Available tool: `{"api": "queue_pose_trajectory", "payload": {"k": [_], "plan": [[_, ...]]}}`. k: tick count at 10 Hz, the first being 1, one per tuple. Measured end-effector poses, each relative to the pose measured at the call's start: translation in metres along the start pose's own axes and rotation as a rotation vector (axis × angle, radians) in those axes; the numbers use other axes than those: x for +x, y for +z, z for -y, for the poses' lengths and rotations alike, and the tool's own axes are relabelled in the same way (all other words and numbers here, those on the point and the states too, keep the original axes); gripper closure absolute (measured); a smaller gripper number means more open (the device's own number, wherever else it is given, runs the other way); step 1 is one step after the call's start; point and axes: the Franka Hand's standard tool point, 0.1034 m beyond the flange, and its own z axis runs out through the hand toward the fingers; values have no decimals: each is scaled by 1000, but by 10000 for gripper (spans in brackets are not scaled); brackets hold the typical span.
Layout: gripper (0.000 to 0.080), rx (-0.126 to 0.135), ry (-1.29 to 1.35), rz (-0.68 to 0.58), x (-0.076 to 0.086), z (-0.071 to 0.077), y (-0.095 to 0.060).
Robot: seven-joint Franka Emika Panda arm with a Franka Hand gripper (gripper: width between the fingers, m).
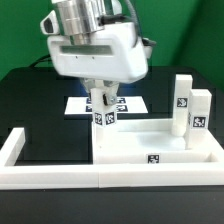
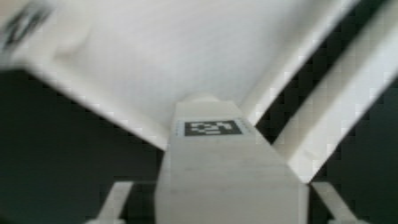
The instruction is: Assemble desk
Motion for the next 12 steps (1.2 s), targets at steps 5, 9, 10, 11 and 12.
{"api": "queue_pose_trajectory", "payload": {"k": [5, 9, 10, 11, 12], "plan": [[509, 114, 564, 54, 2, 14, 5], [166, 70, -36, 70, -10, 17, 3], [166, 72, -82, 67, -10, 17, 3], [155, 73, -137, 65, -10, 17, 3], [155, 77, -241, 62, -10, 17, 3]]}}
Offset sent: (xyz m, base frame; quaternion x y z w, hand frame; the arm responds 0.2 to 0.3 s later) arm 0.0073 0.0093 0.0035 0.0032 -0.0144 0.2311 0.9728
